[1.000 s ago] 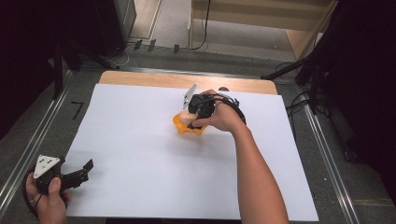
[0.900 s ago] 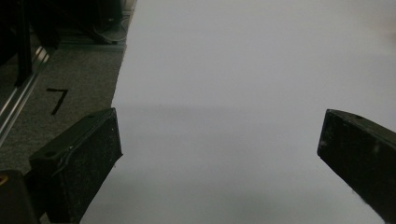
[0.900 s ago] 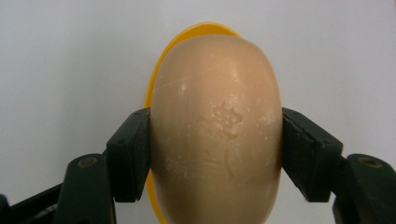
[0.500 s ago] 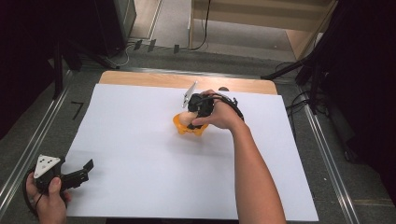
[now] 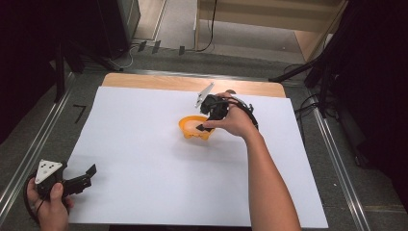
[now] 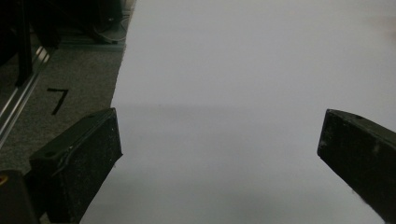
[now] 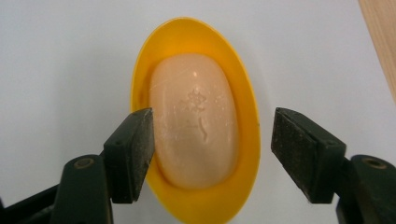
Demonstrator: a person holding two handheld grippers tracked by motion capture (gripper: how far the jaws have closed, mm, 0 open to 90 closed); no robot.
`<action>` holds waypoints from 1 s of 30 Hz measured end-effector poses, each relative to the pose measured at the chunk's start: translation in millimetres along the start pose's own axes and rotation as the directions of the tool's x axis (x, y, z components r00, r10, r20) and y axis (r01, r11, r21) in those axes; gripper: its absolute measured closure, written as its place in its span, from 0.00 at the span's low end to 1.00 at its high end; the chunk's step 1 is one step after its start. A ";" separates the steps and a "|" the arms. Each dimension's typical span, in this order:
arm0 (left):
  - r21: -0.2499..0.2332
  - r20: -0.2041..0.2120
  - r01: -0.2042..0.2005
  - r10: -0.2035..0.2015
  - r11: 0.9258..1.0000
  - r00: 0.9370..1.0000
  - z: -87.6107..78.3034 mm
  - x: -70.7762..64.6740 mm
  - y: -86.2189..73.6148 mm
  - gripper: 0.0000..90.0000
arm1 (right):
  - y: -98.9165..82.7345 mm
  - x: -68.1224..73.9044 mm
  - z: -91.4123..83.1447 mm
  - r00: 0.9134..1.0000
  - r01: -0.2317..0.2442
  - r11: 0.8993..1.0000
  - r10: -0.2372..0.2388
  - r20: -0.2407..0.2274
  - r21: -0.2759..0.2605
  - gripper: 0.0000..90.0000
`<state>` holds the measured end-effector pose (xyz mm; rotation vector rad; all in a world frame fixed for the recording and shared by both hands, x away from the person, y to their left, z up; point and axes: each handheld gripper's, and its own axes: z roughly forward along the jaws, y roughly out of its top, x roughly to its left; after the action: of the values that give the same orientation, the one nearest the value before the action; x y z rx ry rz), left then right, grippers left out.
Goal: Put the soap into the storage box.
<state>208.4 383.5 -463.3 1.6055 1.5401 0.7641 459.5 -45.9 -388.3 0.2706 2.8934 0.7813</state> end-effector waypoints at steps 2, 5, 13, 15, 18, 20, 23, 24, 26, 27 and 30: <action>0.002 0.000 0.000 0.000 1.000 1.000 0.0 -0.1 0.1 0.00 | -6.4 2.2 -5.5 0.999 -0.044 0.999 0.044 0.010 -0.028 0.36; 0.002 -0.001 -0.001 0.001 1.000 1.000 0.0 -0.2 0.1 0.00 | -18.0 6.0 -15.9 0.993 -0.105 0.991 0.109 0.043 -0.086 0.34; 0.001 -0.004 0.000 0.000 1.000 1.000 0.4 -0.5 0.0 0.00 | -55.7 19.0 -40.9 0.955 -0.241 0.935 0.277 0.111 -0.259 0.24; 0.002 -0.004 -0.001 0.001 1.000 1.000 0.2 -0.7 0.0 0.00 | -63.3 24.3 -44.9 0.942 -0.282 0.919 0.320 0.102 -0.276 0.25; 0.003 -0.003 -0.002 0.002 1.000 1.000 0.5 -0.9 0.1 0.00 | -75.2 34.8 -51.3 0.922 -0.326 0.900 0.371 0.113 -0.291 0.22; 0.002 -0.004 -0.004 0.004 1.000 1.000 0.5 -1.1 0.0 0.00 | -82.7 41.6 -54.4 0.897 -0.357 0.887 0.414 0.158 -0.294 0.21; 0.001 -0.005 -0.005 0.005 1.000 1.000 0.5 -1.1 0.0 0.00 | -94.4 50.9 -57.4 0.870 -0.385 0.864 0.457 0.186 -0.323 0.20; 0.003 -0.005 -0.004 0.004 1.000 1.000 0.5 -1.1 0.0 0.00 | -98.8 53.6 -58.2 0.861 -0.406 0.854 0.477 0.177 -0.326 0.19; 0.003 -0.004 -0.005 0.005 1.000 1.000 0.6 -1.2 0.0 0.00 | -109.0 58.0 -58.1 0.847 -0.433 0.837 0.505 0.167 -0.335 0.15; 0.002 -0.005 -0.005 0.005 1.000 1.000 0.5 -1.2 0.0 0.00 | -113.9 59.7 -57.9 0.844 -0.441 0.831 0.513 0.158 -0.340 0.15; 0.000 -0.005 -0.005 0.005 1.000 1.000 0.5 -1.3 -0.1 0.00 | -127.2 66.3 -57.3 0.832 -0.458 0.818 0.532 0.156 -0.348 0.11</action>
<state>208.7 382.2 -463.5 1.6091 1.5407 0.7711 367.4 -168.1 -409.3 1.0427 2.4346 1.1489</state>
